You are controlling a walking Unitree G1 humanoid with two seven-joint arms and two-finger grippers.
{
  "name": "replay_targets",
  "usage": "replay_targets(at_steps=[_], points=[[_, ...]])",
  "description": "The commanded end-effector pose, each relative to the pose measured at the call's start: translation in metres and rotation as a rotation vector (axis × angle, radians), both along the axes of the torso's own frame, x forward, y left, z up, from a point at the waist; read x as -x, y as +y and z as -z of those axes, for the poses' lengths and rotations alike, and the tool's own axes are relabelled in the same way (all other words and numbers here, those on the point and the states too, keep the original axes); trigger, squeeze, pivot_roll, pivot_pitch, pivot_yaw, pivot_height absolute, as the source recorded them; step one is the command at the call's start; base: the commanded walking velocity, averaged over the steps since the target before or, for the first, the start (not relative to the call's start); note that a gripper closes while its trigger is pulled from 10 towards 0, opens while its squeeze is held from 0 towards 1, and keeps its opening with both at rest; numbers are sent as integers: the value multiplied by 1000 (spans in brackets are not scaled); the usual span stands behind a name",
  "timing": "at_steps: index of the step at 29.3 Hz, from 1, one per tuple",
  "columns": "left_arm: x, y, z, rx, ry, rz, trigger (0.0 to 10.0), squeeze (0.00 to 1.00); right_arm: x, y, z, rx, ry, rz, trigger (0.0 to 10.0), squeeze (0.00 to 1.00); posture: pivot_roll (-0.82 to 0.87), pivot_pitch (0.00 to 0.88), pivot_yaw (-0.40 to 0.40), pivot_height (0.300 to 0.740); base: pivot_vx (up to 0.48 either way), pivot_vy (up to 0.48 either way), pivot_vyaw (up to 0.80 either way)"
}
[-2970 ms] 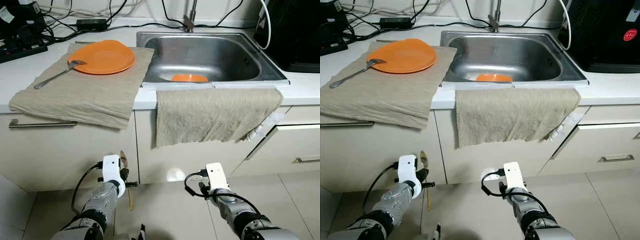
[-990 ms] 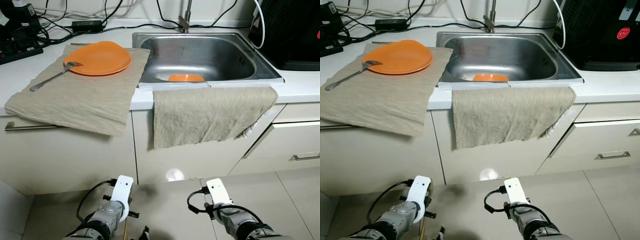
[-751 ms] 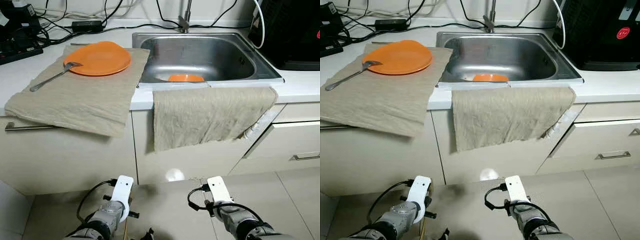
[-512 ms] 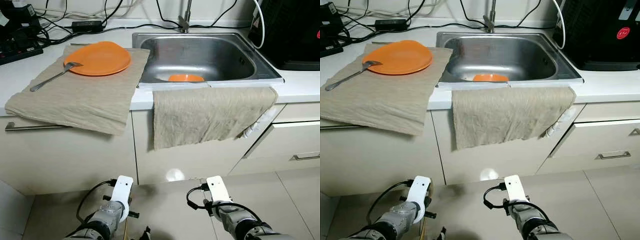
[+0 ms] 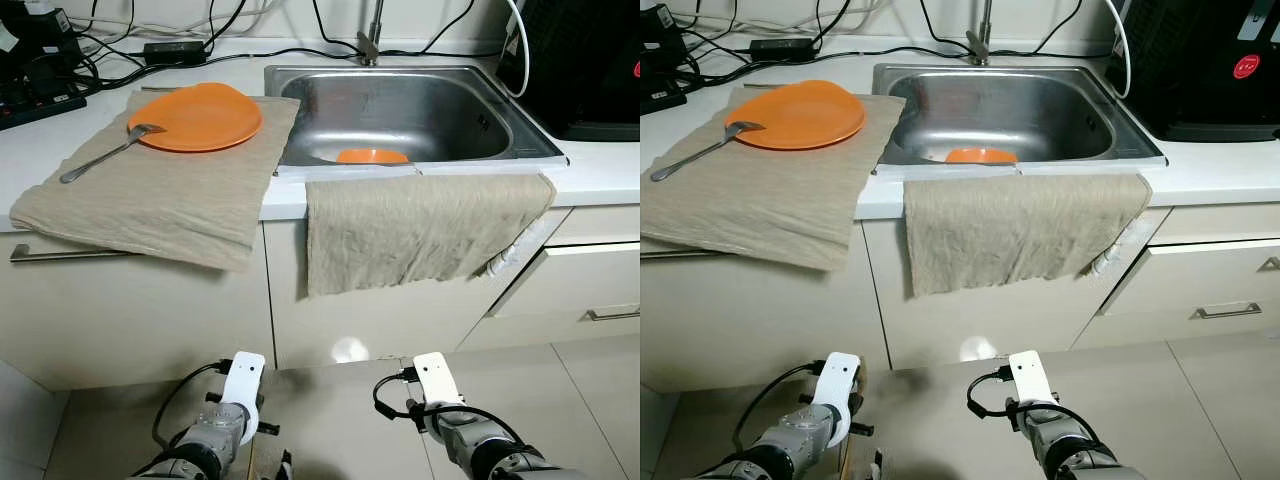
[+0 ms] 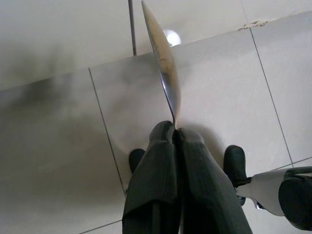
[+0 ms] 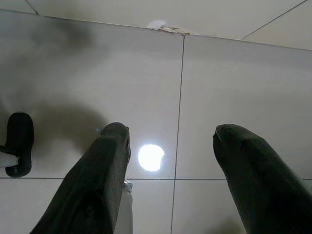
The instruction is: Kitchen organization
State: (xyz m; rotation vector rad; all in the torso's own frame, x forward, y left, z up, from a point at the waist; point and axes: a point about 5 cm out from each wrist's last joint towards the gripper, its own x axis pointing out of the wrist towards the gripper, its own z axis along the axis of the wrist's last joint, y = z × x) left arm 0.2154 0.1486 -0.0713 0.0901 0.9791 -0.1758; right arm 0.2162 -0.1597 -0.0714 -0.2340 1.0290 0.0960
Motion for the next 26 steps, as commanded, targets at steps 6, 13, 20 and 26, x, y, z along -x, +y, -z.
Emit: replay_targets(at_steps=[6, 13, 20, 26], points=[[7, 0, 4, -2, 42, -3, 10000, 0, -4, -2, -3, -7, -20, 18, 10000, 0, 62, 0, -25, 740, 0, 0, 0], [5, 0, 3, 1, 35, -13, 10000, 0, -6, -2, -4, -8, -21, 28, 10000, 0, 67, 0, -33, 740, 0, 0, 0], [3, 1, 2, 4, 28, -25, 10000, 0, -8, -1, -5, 2, -23, 13, 10000, 0, 79, 0, -39, 740, 0, 0, 0], [2, 1, 2, 6, 23, -35, 10000, 0, -9, -1, -5, 2, -26, 4, 10000, 0, 83, 0, -42, 740, 0, 0, 0]])
